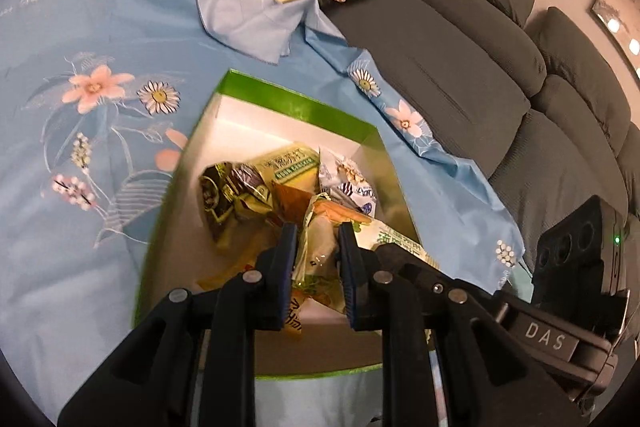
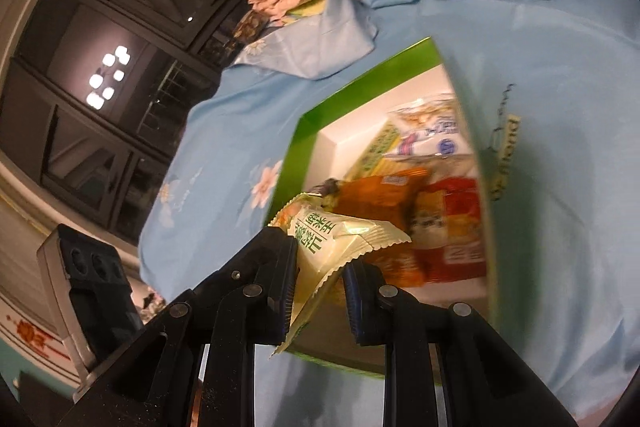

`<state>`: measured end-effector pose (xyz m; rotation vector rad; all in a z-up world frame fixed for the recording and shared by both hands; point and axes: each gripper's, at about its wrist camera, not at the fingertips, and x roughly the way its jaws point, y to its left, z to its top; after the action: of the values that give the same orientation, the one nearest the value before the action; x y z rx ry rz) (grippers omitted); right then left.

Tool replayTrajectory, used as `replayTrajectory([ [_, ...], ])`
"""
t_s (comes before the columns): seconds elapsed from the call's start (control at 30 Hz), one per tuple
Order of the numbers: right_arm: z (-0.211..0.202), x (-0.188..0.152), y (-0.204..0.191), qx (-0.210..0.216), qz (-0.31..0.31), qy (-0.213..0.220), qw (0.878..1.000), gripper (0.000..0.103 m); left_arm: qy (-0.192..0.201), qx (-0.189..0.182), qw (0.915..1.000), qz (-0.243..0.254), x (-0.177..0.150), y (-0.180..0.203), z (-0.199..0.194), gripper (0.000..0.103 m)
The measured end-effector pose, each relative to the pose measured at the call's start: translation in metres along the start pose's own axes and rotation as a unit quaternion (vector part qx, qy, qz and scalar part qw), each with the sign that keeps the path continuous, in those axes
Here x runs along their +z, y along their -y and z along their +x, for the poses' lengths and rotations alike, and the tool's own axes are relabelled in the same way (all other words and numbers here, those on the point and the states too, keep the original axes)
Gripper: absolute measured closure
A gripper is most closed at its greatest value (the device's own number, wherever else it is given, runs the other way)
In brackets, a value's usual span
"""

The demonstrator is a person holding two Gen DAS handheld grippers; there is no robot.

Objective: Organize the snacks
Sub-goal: 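Carry the yellow-green bag into the box and open the right gripper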

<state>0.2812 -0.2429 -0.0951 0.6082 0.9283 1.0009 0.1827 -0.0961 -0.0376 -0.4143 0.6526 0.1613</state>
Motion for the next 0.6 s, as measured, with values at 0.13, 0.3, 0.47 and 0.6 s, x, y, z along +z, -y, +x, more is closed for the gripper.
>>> replayTrajectory([
  [0.13, -0.001, 0.003, 0.003, -0.007, -0.004, 0.013, 1.0, 0.079, 0.012, 0.017, 0.9996, 0.016, 0.002, 0.008, 0.006, 0.083],
  [0.3, 0.003, 0.007, 0.007, 0.006, 0.006, 0.027, 1.0, 0.079, 0.025, 0.044, 0.9983, 0.029, 0.01, 0.01, 0.012, 0.078],
  [0.47, -0.002, 0.008, 0.012, 0.029, 0.023, 0.053, 0.998, 0.076, 0.084, 0.1, 0.9908, 0.036, 0.01, 0.012, -0.002, 0.031],
  [0.6, -0.016, 0.008, 0.024, 0.111, 0.062, 0.082, 0.988, 0.053, 0.138, 0.093, 0.9855, 0.034, 0.011, 0.012, -0.024, 0.0],
])
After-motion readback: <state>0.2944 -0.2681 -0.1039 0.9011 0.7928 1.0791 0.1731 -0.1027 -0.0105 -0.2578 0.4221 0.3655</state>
